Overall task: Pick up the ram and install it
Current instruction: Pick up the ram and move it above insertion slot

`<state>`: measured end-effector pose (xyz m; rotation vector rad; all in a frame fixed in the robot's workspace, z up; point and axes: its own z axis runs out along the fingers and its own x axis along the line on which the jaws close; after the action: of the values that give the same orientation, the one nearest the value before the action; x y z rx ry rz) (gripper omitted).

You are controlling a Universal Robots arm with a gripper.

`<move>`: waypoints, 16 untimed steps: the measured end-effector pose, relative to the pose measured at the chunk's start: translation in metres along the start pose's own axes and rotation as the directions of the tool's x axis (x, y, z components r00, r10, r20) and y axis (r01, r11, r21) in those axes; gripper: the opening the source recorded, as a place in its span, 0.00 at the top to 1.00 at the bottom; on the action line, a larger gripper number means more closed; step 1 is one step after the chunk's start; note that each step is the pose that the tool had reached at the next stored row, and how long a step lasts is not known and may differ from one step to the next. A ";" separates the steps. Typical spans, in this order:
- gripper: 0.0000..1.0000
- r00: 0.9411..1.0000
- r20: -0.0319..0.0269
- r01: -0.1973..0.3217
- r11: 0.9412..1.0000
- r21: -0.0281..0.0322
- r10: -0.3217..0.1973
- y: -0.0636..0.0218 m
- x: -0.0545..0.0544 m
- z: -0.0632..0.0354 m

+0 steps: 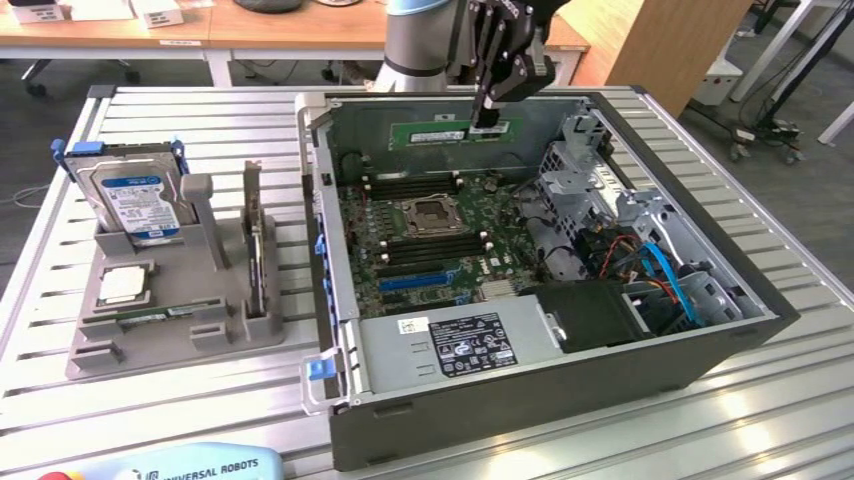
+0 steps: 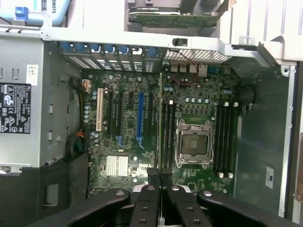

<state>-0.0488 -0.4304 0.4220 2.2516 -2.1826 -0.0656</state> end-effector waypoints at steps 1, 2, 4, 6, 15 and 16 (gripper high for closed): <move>0.89 1.000 0.000 0.000 1.000 0.000 0.000 -0.0001 -0.003 0.0003; 0.89 1.000 0.000 0.000 1.000 0.000 0.000 -0.0002 -0.006 0.0006; 0.89 1.000 0.001 0.000 1.000 0.000 0.000 -0.0004 -0.011 0.0011; 0.89 1.000 0.002 0.000 1.000 0.000 0.000 -0.0005 -0.015 0.0017; 0.89 1.000 0.002 -0.012 1.000 0.000 0.012 -0.0009 -0.021 0.0067; 0.89 1.000 0.002 -0.014 1.000 0.000 0.014 -0.0009 -0.020 0.0082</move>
<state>-0.0488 -0.4097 0.4143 2.2371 -2.1998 -0.0679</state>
